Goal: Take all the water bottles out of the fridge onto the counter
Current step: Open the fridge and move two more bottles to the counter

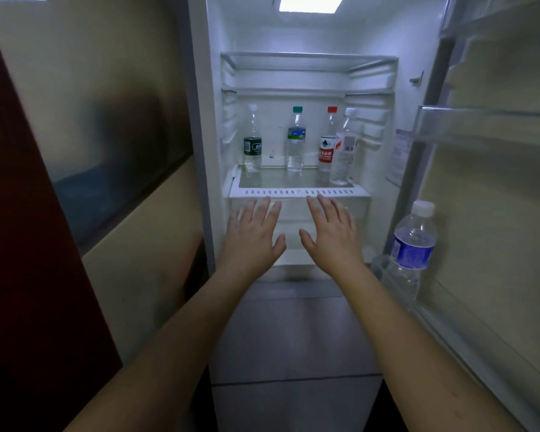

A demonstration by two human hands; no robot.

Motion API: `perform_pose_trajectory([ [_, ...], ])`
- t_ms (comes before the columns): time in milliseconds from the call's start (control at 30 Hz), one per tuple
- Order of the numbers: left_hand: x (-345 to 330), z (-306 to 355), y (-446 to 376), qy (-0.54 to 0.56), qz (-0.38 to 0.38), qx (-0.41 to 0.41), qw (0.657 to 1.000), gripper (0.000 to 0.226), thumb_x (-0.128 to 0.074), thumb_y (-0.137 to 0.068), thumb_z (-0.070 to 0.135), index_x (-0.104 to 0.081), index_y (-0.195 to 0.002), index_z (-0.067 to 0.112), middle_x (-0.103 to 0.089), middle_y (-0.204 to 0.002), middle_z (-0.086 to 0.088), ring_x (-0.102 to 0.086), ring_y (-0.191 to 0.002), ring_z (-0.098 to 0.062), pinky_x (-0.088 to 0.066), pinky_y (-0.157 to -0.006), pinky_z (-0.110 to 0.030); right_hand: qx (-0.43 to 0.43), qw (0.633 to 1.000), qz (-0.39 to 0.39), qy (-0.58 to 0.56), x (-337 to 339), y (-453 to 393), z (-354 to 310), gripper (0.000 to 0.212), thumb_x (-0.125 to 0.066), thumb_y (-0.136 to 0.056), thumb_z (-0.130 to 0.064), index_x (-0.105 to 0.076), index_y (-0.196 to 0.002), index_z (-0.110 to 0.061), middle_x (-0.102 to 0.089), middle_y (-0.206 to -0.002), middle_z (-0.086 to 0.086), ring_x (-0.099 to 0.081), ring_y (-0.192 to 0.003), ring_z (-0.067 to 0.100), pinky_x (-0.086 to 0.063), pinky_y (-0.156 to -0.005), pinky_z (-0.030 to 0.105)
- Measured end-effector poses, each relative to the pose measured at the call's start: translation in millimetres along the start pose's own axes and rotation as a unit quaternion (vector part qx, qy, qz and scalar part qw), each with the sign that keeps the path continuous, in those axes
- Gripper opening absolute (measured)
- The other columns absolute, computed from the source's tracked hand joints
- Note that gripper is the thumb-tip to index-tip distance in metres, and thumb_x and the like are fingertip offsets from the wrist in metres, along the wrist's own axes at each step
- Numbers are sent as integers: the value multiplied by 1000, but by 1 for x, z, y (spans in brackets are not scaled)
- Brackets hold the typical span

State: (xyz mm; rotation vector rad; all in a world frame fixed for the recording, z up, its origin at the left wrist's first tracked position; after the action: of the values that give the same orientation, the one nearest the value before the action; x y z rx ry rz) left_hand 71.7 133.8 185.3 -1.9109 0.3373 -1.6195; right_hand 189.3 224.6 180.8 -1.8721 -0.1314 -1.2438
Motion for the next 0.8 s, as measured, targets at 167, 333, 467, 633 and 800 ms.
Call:
perform_pose_trajectory([
  [167, -35, -7, -35, 3, -9, 13, 1000, 69, -36, -96, 50, -16, -155, 20, -21, -162, -5, -14, -149, -25, -17, -118, -47, -34, 999, 5, -39, -32, -33, 27, 68, -49, -96, -43, -20, -155, -24, -24, -160, 3, -15, -148, 25, -10, -120, 44],
  [333, -57, -8, -77, 3, -4, 19, 1000, 68, -39, -96, 49, -18, -154, 21, -25, -160, -4, -17, -148, -25, -17, -119, -45, -44, 998, 5, -49, -55, -77, 44, 65, -49, -96, -41, -25, -153, -23, -29, -158, 2, -15, -148, 23, -12, -119, 43],
  [467, -67, -8, -114, 15, 6, 30, 999, 67, -40, -96, 49, -22, -154, 21, -27, -159, -3, -20, -147, -24, -20, -117, -45, -80, 993, 3, -91, -68, -104, 54, 65, -48, -97, -43, -23, -153, -23, -26, -159, 1, -13, -148, 23, -10, -121, 44],
  [633, -79, -8, -148, 25, 26, 32, 999, 65, -44, -95, 46, -28, -152, 19, -30, -158, -5, -24, -146, -24, -21, -115, -43, -79, 990, 13, -115, -80, -126, 58, 63, -48, -97, -41, -25, -153, -22, -27, -158, 2, -16, -147, 23, -11, -121, 44],
  [800, -94, -21, -167, 70, 44, 59, 995, 64, -48, -95, 42, -31, -151, 17, -36, -155, -6, -28, -143, -26, -26, -112, -42, -99, 987, 41, -121, -81, -147, 72, 62, -48, -97, -40, -27, -152, -23, -27, -159, 0, -14, -147, 23, -12, -119, 45],
])
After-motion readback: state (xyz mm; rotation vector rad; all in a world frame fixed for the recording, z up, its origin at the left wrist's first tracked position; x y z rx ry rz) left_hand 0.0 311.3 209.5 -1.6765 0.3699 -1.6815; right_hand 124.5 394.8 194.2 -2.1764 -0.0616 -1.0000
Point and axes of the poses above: each hand's wrist, its own y-axis away from the middle knuckle, its own x-axis out of the back of the hand, z = x × y, the point moved 9 cm from there along -y, towards the middle knuckle
